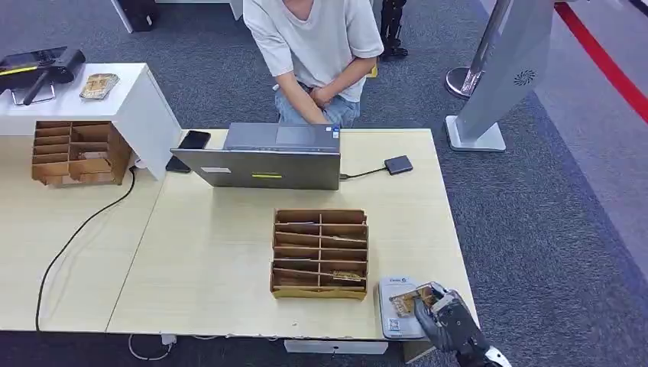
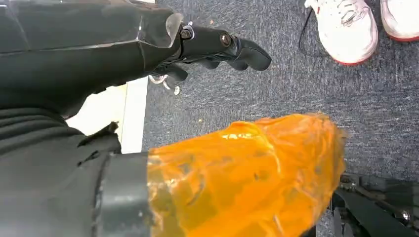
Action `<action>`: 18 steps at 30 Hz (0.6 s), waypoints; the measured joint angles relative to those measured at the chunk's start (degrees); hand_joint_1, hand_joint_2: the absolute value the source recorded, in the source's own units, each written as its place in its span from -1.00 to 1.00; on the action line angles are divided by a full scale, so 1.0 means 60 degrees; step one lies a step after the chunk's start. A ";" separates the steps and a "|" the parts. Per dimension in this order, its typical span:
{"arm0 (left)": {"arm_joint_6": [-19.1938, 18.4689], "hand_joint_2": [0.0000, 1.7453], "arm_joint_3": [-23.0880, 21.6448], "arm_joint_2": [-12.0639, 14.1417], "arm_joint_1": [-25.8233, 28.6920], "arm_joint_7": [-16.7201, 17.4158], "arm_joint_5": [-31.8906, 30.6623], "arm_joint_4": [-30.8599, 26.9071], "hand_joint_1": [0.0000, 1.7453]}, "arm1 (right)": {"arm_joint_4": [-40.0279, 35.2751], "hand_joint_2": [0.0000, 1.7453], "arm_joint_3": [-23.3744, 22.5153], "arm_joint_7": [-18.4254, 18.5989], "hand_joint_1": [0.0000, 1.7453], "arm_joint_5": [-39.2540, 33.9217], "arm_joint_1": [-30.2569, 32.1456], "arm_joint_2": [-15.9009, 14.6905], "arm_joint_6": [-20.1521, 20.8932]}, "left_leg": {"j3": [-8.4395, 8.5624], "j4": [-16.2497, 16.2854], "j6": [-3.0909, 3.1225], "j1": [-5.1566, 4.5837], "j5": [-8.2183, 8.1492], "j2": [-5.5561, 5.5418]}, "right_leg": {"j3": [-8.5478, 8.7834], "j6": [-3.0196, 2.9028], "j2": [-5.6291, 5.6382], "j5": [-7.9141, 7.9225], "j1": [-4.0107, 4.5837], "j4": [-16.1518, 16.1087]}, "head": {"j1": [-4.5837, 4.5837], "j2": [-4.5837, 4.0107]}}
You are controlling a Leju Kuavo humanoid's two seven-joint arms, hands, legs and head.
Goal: Pass the card to the sensor for recognition and then transmit it.
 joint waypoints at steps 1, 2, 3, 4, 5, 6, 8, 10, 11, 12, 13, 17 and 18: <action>0.0003 -1.00 0.0000 0.0000 0.0000 0.0000 0.0004 0.0000 -1.00 | 0.0022 1.00 0.0000 0.0033 1.00 0.0007 -0.0001 -0.0018 0.0000 | 0.0000 0.0000 0.0000 0.0000 0.0000 0.0000 | 0.0000 0.0000 0.0000 0.0000 0.0000 0.0000 | -0.0004 0.0000; 0.0000 -1.00 0.0000 0.0000 0.0000 0.0000 0.0004 0.0000 -1.00 | 0.0040 1.00 0.0000 0.0059 1.00 0.0007 0.0000 -0.0033 0.0004 | 0.0000 0.0000 0.0000 0.0000 0.0000 0.0000 | 0.0000 0.0000 0.0000 0.0000 0.0000 0.0000 | 0.0000 0.0000; 0.0000 -1.00 0.0000 0.0000 0.0000 0.0000 0.0008 0.0000 -1.00 | 0.0055 1.00 0.0000 0.0066 1.00 0.0007 -0.0001 -0.0044 0.0015 | 0.0000 0.0000 0.0000 0.0000 0.0000 0.0000 | 0.0000 0.0000 0.0000 0.0000 0.0000 0.0000 | 0.0000 0.0000; 0.0000 -1.00 0.0000 0.0000 -0.0001 0.0000 0.0008 0.0000 -1.00 | 0.0066 1.00 0.0000 0.0073 1.00 0.0007 -0.0001 -0.0051 0.0015 | 0.0000 0.0000 0.0000 0.0001 0.0000 0.0000 | 0.0000 0.0000 0.0000 0.0000 0.0000 0.0000 | 0.0000 0.0000; 0.0000 -1.00 0.0000 0.0000 -0.0001 0.0000 0.0008 0.0000 -1.00 | 0.0077 1.00 0.0004 0.0084 1.00 0.0011 -0.0002 -0.0062 0.0015 | 0.0000 0.0000 0.0000 0.0001 0.0000 0.0000 | 0.0000 0.0000 0.0000 0.0000 0.0000 0.0000 | -0.0004 0.0000; 0.0000 -1.00 0.0000 0.0000 0.0000 0.0000 0.0008 0.0000 -1.00 | 0.0088 1.00 0.0004 0.0095 1.00 0.0018 -0.0006 -0.0069 0.0026 | 0.0000 0.0000 0.0000 0.0001 0.0000 0.0000 | 0.0000 0.0000 0.0000 0.0000 0.0000 0.0000 | -0.0004 0.0000; 0.0004 -1.00 0.0000 0.0000 0.0000 0.0000 0.0008 0.0000 -1.00 | 0.0121 1.00 0.0007 0.0157 1.00 0.0051 -0.0012 -0.0095 0.0026 | 0.0000 0.0000 0.0000 0.0001 0.0000 0.0000 | 0.0000 0.0000 0.0000 0.0000 0.0000 0.0000 | 0.0000 0.0000; 0.0000 -1.00 0.0000 0.0000 0.0000 0.0000 0.0011 0.0000 -1.00 | 0.0146 1.00 0.0015 0.0186 1.00 0.0109 -0.0025 -0.0117 0.0022 | -0.0001 0.0000 0.0000 0.0001 0.0000 0.0000 | 0.0001 0.0000 0.0000 0.0000 0.0000 0.0000 | 0.0000 0.0000; 0.0004 -1.00 0.0000 0.0000 -0.0001 0.0000 0.0011 0.0000 -1.00 | 0.0157 1.00 0.0018 0.0234 1.00 0.0128 -0.0035 -0.0120 0.0022 | -0.0001 0.0000 0.0000 0.0001 0.0000 0.0000 | 0.0001 0.0000 0.0000 0.0000 0.0000 0.0000 | -0.0004 0.0000; 0.0004 -1.00 0.0000 0.0000 0.0000 0.0000 0.0011 0.0000 -1.00 | 0.0171 1.00 0.0026 0.0280 1.00 0.0196 -0.0049 -0.0124 0.0022 | -0.0001 0.0000 0.0000 0.0001 0.0000 0.0000 | 0.0001 0.0000 0.0000 0.0000 0.0000 0.0000 | 0.0000 0.0000; 0.0004 -1.00 0.0000 0.0000 0.0000 0.0000 0.0011 0.0000 -1.00 | 0.0190 1.00 0.0040 0.0314 1.00 0.0273 -0.0073 -0.0131 0.0022 | -0.0001 0.0000 0.0000 0.0000 0.0000 0.0000 | 0.0001 0.0000 0.0000 0.0000 0.0000 0.0000 | -0.0004 0.0000; 0.0007 -1.00 0.0000 0.0000 -0.0002 0.0011 0.0004 0.0000 -1.00 | 0.0361 1.00 0.0292 0.0608 1.00 0.0775 -0.0270 -0.0146 -0.0181 | 0.0001 0.0000 0.0000 0.0001 0.0000 0.0003 | 0.0003 0.0000 0.0001 0.0000 0.0000 0.0000 | -0.0004 0.0000; 0.0007 -1.00 0.0000 0.0000 -0.0002 0.0011 -0.0003 0.0000 -1.00 | 0.0423 1.00 0.0365 0.0678 1.00 0.0893 -0.0332 -0.0146 -0.0259 | 0.0002 0.0000 0.0000 0.0000 0.0000 0.0003 | 0.0004 0.0000 0.0001 0.0000 0.0000 0.0000 | -0.0004 0.0000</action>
